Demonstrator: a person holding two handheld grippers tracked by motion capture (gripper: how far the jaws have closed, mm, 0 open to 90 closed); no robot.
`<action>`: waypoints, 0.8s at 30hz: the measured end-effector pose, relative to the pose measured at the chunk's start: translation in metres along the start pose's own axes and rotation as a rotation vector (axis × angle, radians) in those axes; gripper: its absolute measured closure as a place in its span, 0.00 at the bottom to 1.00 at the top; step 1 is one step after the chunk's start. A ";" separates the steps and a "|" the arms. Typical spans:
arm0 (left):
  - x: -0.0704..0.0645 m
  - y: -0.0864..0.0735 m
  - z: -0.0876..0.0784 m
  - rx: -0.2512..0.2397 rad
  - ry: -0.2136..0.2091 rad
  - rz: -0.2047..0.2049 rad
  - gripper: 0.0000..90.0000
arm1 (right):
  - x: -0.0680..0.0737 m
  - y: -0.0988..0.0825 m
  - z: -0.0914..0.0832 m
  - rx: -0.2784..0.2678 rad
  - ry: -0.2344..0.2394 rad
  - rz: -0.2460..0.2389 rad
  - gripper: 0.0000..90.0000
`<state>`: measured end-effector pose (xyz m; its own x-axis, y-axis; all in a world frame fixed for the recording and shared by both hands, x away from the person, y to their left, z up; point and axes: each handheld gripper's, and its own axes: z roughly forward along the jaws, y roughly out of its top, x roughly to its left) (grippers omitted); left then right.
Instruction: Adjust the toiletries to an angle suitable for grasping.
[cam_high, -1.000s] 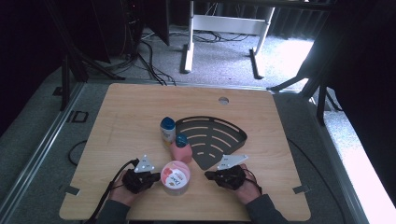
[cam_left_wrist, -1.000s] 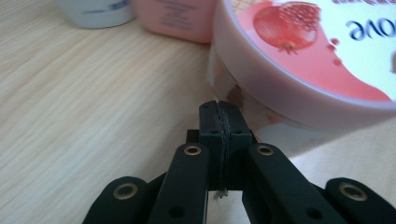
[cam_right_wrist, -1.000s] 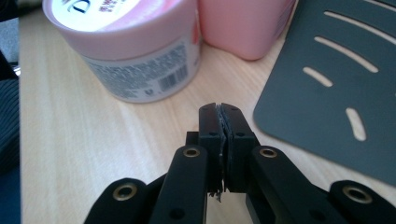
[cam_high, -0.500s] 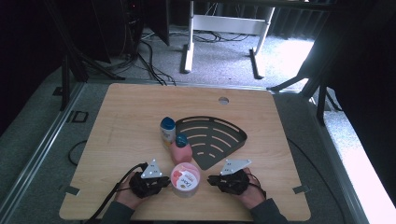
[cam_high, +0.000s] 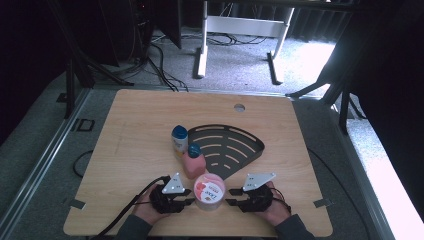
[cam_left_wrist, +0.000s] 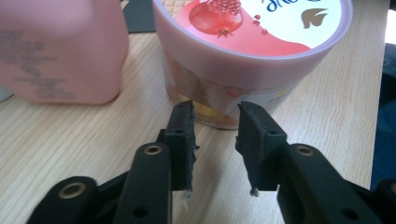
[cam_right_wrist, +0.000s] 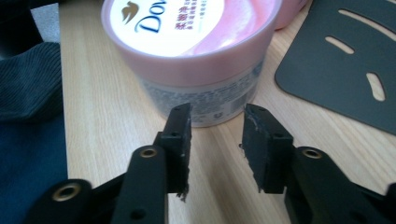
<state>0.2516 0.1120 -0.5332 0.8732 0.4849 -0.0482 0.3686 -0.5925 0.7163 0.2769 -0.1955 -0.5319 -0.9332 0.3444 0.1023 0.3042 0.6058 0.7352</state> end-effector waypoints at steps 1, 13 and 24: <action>0.000 0.002 0.001 -0.004 -0.005 0.003 0.70 | 0.000 -0.001 -0.001 -0.003 0.002 -0.001 0.65; -0.005 0.016 0.019 -0.008 -0.037 0.043 0.45 | -0.005 -0.002 -0.009 -0.047 0.011 -0.019 0.45; -0.005 0.023 0.029 -0.044 -0.058 0.037 0.38 | -0.008 0.003 0.000 -0.032 0.007 -0.065 0.27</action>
<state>0.2650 0.0777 -0.5366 0.9034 0.4245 -0.0602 0.3224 -0.5801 0.7480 0.2853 -0.1960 -0.5305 -0.9521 0.3000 0.0588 0.2370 0.6031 0.7616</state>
